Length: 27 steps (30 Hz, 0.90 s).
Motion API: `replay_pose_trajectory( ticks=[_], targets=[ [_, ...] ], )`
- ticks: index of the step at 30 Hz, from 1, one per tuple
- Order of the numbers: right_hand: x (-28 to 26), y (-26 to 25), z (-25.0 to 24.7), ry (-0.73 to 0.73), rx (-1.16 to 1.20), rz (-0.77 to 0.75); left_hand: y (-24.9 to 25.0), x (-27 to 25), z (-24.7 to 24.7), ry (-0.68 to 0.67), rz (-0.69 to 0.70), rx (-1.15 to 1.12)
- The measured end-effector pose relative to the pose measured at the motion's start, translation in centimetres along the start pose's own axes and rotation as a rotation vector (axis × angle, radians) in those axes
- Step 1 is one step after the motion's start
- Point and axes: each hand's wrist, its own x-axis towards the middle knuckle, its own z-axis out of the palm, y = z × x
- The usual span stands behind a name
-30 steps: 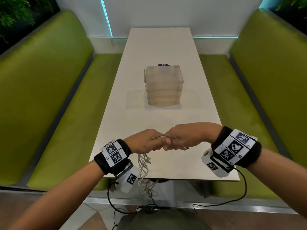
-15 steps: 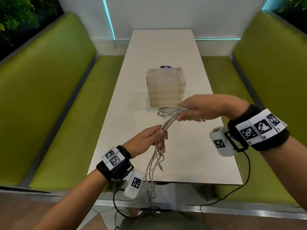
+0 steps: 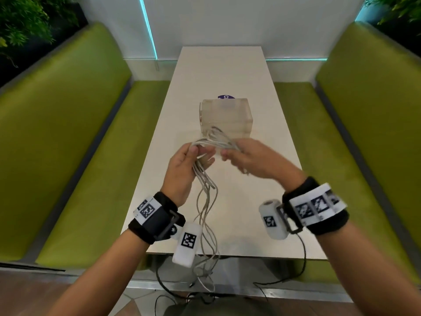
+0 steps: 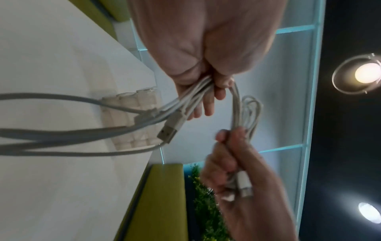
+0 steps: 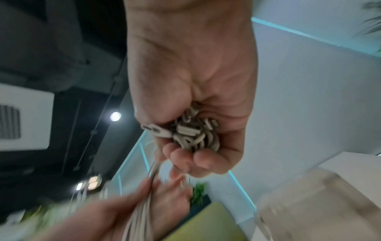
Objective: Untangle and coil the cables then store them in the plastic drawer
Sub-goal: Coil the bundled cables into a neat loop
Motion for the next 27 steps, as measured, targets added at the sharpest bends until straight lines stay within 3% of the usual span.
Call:
replay_pose_trajectory(
  ticks=[9,14,18,22,27],
  targets=[
    [0.9,-0.4,5.8,-0.066,0.062,0.077,0.5,0.3,1.0,0.143,-0.101,-0.283],
    [1.4,0.1,5.6,-0.109,-0.027,0.077,1.3,-0.1,0.7,0.097,-0.225,-0.374],
    [0.9,0.1,5.8,-0.139,-0.052,0.102,1.3,-0.1,0.2,0.03,-0.209,-0.196],
    [0.9,0.0,6.5,-0.19,-0.102,0.04,1.5,-0.2,0.2,0.044,-0.148,-0.022],
    [0.6,0.6,7.3,-0.201,0.286,-0.004,1.8,-0.3,0.6,0.082,-0.138,0.024]
  ],
)
